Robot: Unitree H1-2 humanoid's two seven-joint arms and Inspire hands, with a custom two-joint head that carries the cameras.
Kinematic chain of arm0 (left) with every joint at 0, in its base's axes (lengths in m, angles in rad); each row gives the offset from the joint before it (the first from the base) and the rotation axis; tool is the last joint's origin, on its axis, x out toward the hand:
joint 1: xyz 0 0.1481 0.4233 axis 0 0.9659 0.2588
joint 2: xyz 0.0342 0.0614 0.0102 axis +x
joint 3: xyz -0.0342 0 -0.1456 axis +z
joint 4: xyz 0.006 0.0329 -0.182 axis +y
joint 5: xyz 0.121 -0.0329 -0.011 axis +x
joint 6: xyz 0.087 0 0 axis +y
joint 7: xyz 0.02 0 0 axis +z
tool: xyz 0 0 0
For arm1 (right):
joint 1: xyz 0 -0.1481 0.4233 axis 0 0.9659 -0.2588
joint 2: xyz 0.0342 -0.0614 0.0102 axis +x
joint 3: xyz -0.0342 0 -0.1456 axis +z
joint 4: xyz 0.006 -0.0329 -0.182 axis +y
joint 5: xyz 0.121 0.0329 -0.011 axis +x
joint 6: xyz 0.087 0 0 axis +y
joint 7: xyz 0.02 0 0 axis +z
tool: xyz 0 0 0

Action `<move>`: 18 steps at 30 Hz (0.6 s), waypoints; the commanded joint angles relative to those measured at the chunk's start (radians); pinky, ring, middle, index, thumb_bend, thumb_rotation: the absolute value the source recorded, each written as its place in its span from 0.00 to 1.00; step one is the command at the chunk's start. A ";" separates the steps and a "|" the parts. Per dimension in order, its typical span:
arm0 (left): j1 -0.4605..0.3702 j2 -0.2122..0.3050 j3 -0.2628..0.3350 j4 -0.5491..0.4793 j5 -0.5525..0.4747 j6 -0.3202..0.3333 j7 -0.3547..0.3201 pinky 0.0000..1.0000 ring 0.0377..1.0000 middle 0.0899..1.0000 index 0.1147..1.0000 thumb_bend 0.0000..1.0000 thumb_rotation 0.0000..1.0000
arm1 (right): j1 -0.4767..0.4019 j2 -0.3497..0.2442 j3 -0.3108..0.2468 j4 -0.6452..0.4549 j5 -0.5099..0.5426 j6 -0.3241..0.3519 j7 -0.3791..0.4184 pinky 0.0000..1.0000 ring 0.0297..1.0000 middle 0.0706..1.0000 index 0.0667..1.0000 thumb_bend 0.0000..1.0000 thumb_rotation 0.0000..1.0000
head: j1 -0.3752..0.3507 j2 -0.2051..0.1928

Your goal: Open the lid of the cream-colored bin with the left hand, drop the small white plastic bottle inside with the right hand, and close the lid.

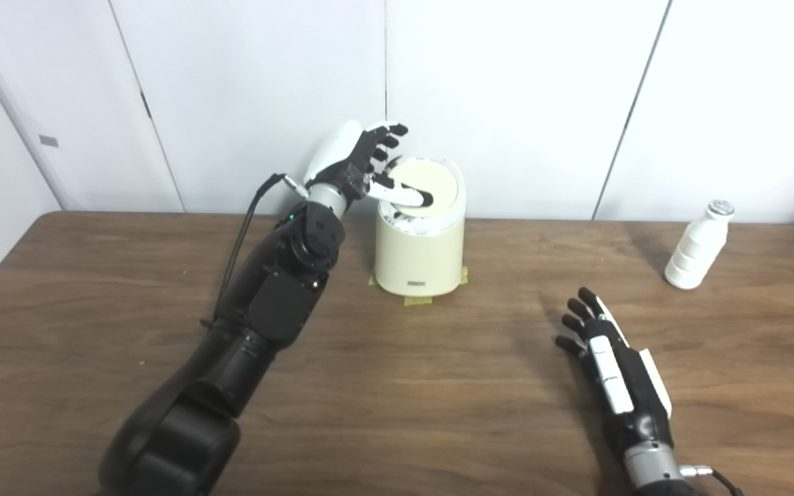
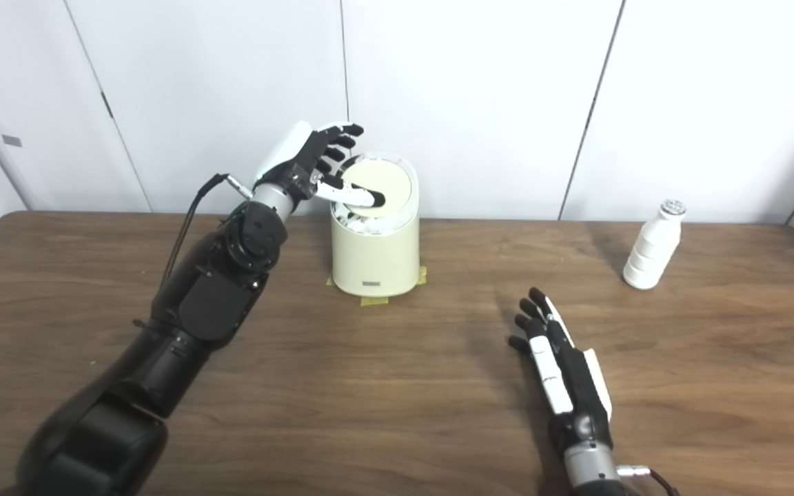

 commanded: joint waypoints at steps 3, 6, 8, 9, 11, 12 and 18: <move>-0.067 0.044 -0.062 -0.009 0.122 -0.031 0.033 0.64 0.78 0.82 0.85 0.92 0.00 | 0.002 0.012 0.005 -0.017 0.011 0.012 0.005 0.81 0.90 0.91 0.94 0.51 0.86 | 0.001 0.004; -0.069 0.057 -0.090 -0.009 0.173 -0.030 0.039 0.63 0.78 0.82 0.85 0.93 0.00 | 0.004 0.011 0.007 -0.022 0.008 0.015 0.005 0.81 0.90 0.91 0.94 0.50 0.87 | -0.001 0.006; -0.069 0.064 -0.105 -0.011 0.204 -0.029 0.041 0.64 0.79 0.82 0.85 0.94 0.00 | 0.004 0.011 0.008 -0.026 0.005 0.018 0.004 0.81 0.90 0.91 0.94 0.49 0.87 | 0.000 0.006; -0.068 0.067 -0.112 -0.013 0.217 -0.028 0.041 0.65 0.80 0.82 0.85 0.94 0.00 | 0.005 0.010 0.008 -0.028 0.004 0.021 0.004 0.81 0.90 0.91 0.94 0.49 0.87 | 0.000 0.006; -0.067 0.072 -0.121 -0.016 0.236 -0.025 0.035 0.66 0.80 0.83 0.85 0.94 0.00 | 0.007 0.011 0.009 -0.031 0.004 0.022 0.004 0.81 0.90 0.91 0.94 0.49 0.87 | -0.002 0.007; -0.066 0.075 -0.125 -0.016 0.244 -0.027 0.033 0.66 0.79 0.84 0.86 0.94 0.00 | 0.006 0.012 0.009 -0.029 0.007 0.020 0.004 0.81 0.90 0.91 0.94 0.50 0.87 | -0.002 0.007; -0.061 0.083 -0.131 -0.019 0.263 -0.027 0.015 0.66 0.80 0.84 0.85 0.94 0.00 | 0.005 0.010 0.013 -0.029 -0.004 0.019 0.002 0.80 0.89 0.91 0.94 0.50 0.88 | -0.003 0.006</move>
